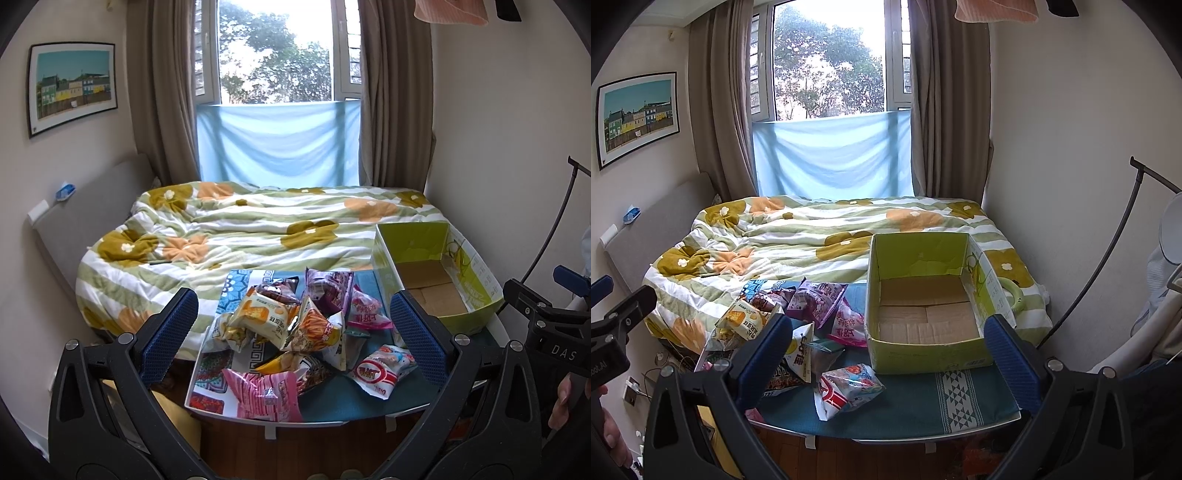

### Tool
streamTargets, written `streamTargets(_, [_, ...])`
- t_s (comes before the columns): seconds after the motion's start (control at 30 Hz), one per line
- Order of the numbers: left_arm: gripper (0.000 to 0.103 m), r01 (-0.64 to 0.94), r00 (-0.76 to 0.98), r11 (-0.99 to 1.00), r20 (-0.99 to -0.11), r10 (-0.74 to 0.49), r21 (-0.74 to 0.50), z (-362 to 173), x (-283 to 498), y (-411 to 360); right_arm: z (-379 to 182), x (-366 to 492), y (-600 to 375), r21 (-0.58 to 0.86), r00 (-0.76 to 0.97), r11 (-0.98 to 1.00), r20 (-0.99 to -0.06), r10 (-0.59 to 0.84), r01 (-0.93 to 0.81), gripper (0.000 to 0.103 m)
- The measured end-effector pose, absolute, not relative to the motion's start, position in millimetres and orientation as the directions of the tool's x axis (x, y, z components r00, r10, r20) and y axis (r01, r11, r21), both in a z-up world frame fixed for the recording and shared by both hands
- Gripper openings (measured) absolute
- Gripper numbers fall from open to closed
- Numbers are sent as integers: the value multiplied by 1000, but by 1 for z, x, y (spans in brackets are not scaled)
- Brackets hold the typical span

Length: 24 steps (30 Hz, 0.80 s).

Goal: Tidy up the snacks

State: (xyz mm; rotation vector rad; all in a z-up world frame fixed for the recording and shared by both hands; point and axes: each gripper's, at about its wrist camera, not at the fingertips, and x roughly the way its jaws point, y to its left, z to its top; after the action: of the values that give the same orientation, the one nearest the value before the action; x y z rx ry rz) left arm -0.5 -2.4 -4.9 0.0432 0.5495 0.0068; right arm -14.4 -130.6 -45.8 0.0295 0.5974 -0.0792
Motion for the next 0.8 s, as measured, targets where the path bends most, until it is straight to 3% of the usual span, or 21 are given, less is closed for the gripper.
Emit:
streamTargets(0.5, [103, 1, 835, 999, -550, 19, 36, -8, 9, 13, -53, -12, -119, 7, 809, 997, -585, -62, 82, 103])
streamTargets(0.8, [103, 27, 704, 1000, -710, -8, 16, -86, 36, 37, -110, 21, -120, 72, 700, 994, -715, -5, 81, 103])
